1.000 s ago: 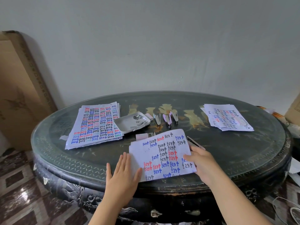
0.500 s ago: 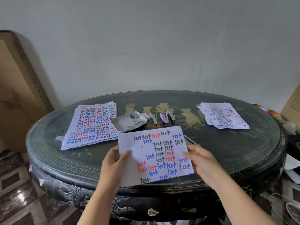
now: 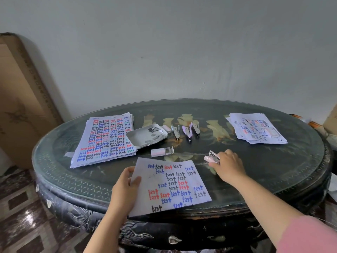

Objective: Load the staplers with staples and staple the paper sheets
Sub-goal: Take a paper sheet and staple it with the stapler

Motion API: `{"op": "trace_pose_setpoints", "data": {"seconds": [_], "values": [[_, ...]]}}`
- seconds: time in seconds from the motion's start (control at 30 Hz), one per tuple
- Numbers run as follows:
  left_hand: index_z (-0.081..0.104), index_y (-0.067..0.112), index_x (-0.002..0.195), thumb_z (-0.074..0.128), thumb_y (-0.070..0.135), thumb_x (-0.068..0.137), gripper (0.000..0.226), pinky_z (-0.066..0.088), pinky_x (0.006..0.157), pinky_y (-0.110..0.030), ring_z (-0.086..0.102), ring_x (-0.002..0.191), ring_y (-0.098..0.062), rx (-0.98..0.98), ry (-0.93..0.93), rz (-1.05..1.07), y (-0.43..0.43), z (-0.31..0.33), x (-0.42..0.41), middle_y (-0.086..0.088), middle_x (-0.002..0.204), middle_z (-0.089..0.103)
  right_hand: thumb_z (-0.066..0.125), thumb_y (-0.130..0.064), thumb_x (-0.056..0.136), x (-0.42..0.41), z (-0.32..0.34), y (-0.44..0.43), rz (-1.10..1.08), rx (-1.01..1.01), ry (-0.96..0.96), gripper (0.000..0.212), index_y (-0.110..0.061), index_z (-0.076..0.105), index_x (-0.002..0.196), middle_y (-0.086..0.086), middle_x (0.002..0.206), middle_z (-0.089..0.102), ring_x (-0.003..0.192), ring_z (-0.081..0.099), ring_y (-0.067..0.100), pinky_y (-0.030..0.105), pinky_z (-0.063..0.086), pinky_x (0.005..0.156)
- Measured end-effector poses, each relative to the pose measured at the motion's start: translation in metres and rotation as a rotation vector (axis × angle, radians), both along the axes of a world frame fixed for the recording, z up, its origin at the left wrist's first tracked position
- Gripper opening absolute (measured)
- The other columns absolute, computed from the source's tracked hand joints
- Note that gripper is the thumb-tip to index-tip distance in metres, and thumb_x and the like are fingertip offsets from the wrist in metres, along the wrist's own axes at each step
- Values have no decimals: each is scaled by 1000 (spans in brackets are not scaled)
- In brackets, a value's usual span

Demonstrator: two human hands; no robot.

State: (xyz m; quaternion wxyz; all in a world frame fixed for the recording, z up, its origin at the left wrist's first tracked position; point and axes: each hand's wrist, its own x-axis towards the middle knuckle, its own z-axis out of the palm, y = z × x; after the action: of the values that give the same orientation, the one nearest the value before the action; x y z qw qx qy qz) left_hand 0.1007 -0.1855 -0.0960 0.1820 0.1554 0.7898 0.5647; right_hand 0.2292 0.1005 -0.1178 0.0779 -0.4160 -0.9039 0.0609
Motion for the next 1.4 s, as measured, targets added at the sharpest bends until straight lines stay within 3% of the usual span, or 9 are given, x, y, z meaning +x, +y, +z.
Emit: {"op": "trace_pose_setpoints", "data": {"seconds": [0.17,0.23,0.3,0.4,0.5,0.63,0.77,1.03,1.4], "values": [[55,24,104,52,18,96,11,58,59,-48,71,71,-32,181,-120,-65,-5,5,7,-10,86,73,51,-31,97,-7,45,-2,93,-457,351,21,-13,53,109,6,109,57,89,55,18,31,49,68],[56,22,106,55,19,94,12,58,64,-53,71,75,-33,239,-128,-76,-5,6,9,-11,89,72,49,-33,98,-10,83,-8,225,-733,347,24,-21,51,119,-1,109,57,95,57,18,37,54,79],[57,21,105,57,20,92,13,57,68,-56,69,76,-32,284,-124,-96,-4,8,13,-11,92,71,51,-35,97,-16,119,-17,400,-847,249,30,-23,54,125,1,108,59,88,54,18,34,49,72],[57,21,104,59,26,87,18,57,68,-56,68,74,-31,321,-78,-135,-3,14,23,-10,87,72,56,-49,90,-31,162,-36,632,-771,46,38,-26,61,120,6,102,62,76,47,19,29,39,61],[57,19,104,59,24,88,17,57,65,-54,69,72,-32,345,-27,-166,-4,21,34,-9,83,71,62,-67,76,-46,183,-56,795,-525,-189,40,-40,66,105,-6,104,66,87,62,19,38,52,77],[57,18,103,58,21,89,14,57,64,-56,68,76,-39,369,4,-182,-5,24,45,-10,85,71,71,-49,79,-55,190,-73,889,-423,-313,33,-38,66,110,-17,103,66,93,60,0,23,47,82],[60,30,97,60,26,87,11,57,67,-54,69,79,-34,351,32,-192,-8,20,49,-7,88,72,75,-50,74,-60,190,-84,925,-384,-424,33,-43,67,105,-23,101,67,96,61,0,29,50,87],[60,21,101,57,18,92,10,58,67,-49,70,79,-32,355,-4,-146,-12,14,47,-8,89,72,77,-44,75,-62,200,-91,952,-392,-443,34,-40,69,107,-24,100,68,92,60,-5,13,44,76],[61,20,103,56,16,93,12,58,67,-50,69,79,-32,345,-7,-154,-13,14,48,-8,88,72,79,-45,73,-69,188,-103,920,-317,-495,42,-37,67,112,-22,105,67,96,59,-3,21,47,84]]}}
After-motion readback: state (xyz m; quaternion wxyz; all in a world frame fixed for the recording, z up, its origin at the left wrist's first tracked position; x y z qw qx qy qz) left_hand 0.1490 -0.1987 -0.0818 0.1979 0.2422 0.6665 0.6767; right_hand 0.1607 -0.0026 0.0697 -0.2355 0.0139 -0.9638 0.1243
